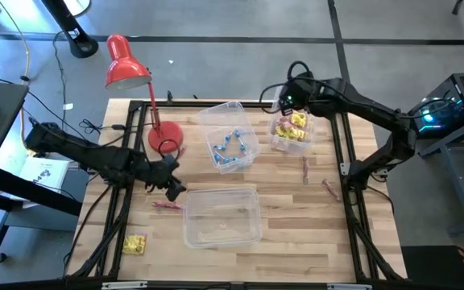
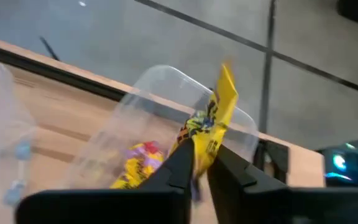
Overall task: Sort candy
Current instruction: Put the yellow candy into the top right transparent bin
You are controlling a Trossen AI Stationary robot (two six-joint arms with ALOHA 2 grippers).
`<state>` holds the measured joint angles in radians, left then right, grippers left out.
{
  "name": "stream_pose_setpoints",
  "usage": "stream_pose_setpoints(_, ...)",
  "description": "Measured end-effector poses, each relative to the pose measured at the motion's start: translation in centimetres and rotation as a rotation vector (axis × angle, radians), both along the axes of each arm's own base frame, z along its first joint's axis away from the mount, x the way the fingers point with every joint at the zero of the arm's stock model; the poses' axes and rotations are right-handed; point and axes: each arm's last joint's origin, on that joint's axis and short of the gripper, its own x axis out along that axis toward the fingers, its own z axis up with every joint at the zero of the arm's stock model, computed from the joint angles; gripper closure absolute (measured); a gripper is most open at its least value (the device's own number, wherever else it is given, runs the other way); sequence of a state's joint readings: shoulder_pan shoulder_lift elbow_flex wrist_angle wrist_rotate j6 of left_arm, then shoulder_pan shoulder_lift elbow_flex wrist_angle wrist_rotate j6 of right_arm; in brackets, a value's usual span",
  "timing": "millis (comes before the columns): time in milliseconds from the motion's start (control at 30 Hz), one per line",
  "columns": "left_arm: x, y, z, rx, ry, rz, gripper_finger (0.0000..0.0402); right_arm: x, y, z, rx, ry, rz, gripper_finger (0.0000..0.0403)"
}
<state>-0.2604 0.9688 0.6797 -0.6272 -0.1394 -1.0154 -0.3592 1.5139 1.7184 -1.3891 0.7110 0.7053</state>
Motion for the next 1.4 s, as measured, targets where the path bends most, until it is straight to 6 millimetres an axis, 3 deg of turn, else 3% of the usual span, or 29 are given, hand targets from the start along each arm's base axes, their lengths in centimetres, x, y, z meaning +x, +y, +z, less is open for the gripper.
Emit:
stream_pose_setpoints(367, -1.1, -2.6, -0.4, -0.080, 0.028, -0.062, 0.0201, -1.1, -1.2, -0.3, 0.110, 0.034, -0.006, 0.0216)
stream_pose_setpoints(733, -3.4, -6.6, -1.7, -0.291, 0.266, -0.085, 0.0201, -0.6, -0.4, -0.7, 0.137, 0.050, 0.061, 0.0201)
stream_pose_setpoints(833, -3.9, -8.6, -3.0, -0.306, 0.415, -0.185, 0.0201, 0.1, -0.3, -2.6, 0.217, 0.045, 0.141, 0.0201)
stream_pose_setpoints(967, -4.3, -10.3, -5.0, -0.308, 0.603, -0.267, 0.0201, 1.6, -0.2, -7.2, 0.356, -0.014, 0.277, 0.0201)
stream_pose_setpoints(1133, -4.5, -11.4, -6.3, -0.292, 0.686, -0.258, 0.0201, 3.3, 0.9, -12.1, 0.452, -0.170, 0.354, 0.0201)
stream_pose_setpoints(1233, -4.7, -12.1, -7.3, -0.298, 0.774, -0.310, 0.0201, 3.7, 1.9, -13.7, 0.501, -0.233, 0.378, 0.0201)
stream_pose_setpoints(1400, -4.9, -13.0, -9.4, -0.264, 0.897, -0.355, 0.0201, 3.9, 4.0, -15.2, 0.528, -0.189, 0.418, 0.0201)
